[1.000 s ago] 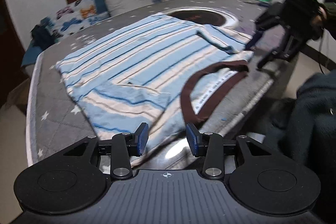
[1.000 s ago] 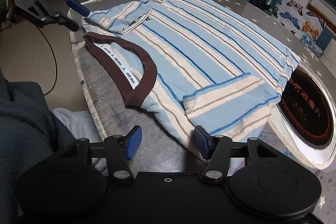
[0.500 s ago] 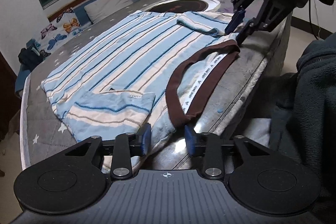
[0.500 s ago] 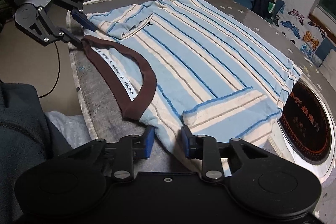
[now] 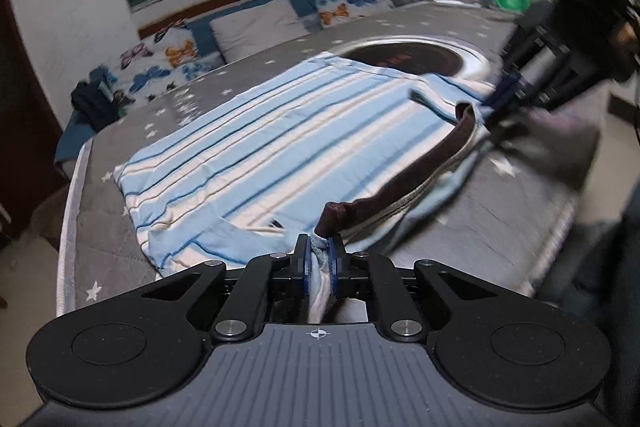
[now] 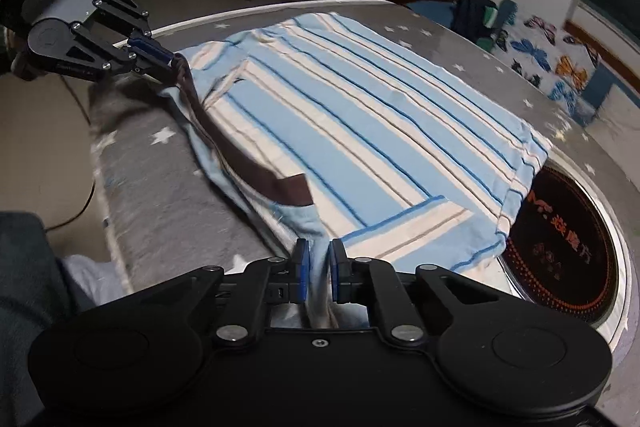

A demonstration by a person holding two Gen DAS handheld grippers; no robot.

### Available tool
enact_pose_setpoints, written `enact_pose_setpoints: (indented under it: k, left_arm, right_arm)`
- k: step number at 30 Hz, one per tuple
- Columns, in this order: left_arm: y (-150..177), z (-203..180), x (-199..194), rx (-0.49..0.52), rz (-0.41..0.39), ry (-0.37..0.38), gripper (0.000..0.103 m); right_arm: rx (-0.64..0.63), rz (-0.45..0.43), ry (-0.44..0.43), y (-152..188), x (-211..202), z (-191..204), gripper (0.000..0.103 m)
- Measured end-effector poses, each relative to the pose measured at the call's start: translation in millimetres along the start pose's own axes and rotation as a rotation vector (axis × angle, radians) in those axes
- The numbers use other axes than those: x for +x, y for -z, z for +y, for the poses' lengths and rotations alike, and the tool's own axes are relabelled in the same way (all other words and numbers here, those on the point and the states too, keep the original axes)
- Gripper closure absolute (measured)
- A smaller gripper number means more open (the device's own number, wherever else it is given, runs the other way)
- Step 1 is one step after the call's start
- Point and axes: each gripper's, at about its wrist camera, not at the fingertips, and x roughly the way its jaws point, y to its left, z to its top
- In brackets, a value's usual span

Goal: Fold clothes
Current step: 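Grasp the shirt hem with the left gripper and lift it toward the collar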

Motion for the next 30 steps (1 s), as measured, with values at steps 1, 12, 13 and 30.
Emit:
enact_pose_setpoints:
  k: [1, 12, 13, 30]
  left_arm:
    - [-1.3, 2.8, 5.3, -0.011, 0.005, 0.003, 0.094]
    - [-0.8, 9.8, 12.7, -0.04, 0.01, 0.029, 0.091]
    - [-0.4, 9.6, 11.4, -0.037, 0.009, 0.026, 0.09]
    - [34.4, -12.4, -34.1, 0.116, 0.01, 0.022, 0.065]
  right_arm:
    - [0.004, -0.002, 0.001, -1.3, 0.7, -1.3, 0.09]
    - [-0.025, 0.049, -0.045, 8.2, -3.1, -2.4, 0.054]
    - [-0.022, 0.051, -0.045, 8.3, -1.9, -1.9, 0.061]
    - [0.027, 0.034, -0.016, 4.4, 4.0, -7.6, 0.085]
